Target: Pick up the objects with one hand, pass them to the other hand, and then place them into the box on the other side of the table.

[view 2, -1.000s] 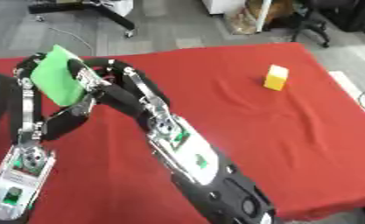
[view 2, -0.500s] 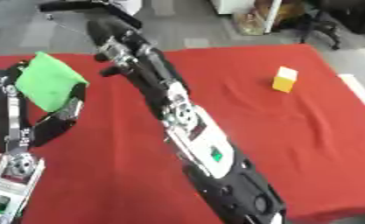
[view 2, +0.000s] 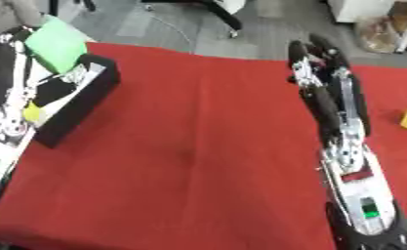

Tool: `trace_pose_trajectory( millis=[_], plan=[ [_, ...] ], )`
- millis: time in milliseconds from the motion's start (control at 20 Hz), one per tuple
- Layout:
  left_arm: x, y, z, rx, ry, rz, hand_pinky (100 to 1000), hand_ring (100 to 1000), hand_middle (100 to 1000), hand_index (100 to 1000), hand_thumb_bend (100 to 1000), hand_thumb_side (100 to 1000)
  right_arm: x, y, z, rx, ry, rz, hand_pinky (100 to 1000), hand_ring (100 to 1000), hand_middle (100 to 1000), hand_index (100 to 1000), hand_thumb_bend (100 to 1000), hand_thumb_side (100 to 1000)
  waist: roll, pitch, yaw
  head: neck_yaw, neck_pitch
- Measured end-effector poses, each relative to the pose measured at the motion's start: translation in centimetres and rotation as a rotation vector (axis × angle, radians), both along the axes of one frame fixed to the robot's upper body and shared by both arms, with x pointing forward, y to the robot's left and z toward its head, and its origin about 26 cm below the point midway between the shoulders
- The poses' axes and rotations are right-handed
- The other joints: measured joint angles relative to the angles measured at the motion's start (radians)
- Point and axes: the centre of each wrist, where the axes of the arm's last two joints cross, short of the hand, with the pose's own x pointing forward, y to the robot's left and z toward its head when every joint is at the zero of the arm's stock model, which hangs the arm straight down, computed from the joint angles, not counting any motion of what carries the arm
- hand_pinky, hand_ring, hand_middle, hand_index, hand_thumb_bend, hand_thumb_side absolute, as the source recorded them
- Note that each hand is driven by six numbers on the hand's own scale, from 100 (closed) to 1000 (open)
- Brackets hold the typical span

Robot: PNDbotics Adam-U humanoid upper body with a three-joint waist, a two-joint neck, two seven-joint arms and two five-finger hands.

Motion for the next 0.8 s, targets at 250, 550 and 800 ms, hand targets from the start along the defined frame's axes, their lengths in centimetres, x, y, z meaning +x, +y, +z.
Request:
trace_pose_trajectory(
  millis=[250, 550, 800],
  plan=[
    [1.2, 4.9, -1.5, 0.104, 0.342, 0.196, 774, 668, 657, 774, 525, 547, 0.3, -0.6, -1.6, -0.015, 0.028, -0.03, 637, 687, 765, 879, 375, 638, 0.01, -0.001, -0.006, 0.042, 0.0],
    [3.3, 7.1, -2.5, 0.148, 0.478, 0.252, 872, 857, 862, 933, 1000, 745, 0.4, -0.8, -2.0, -0.04, 0.025, -0.017, 638, 687, 765, 885, 365, 638, 0.01, -0.007, -0.014, 0.05, 0.0],
    [3.5, 5.6, -1.0, 0.157, 0.28, 0.216, 852, 873, 874, 942, 1000, 808, 1.0, -3.4, -1.2, -0.208, 0.0, -0.051, 665, 741, 821, 916, 418, 627, 0.01, -0.007, -0.01, 0.041, 0.0]
  ],
)
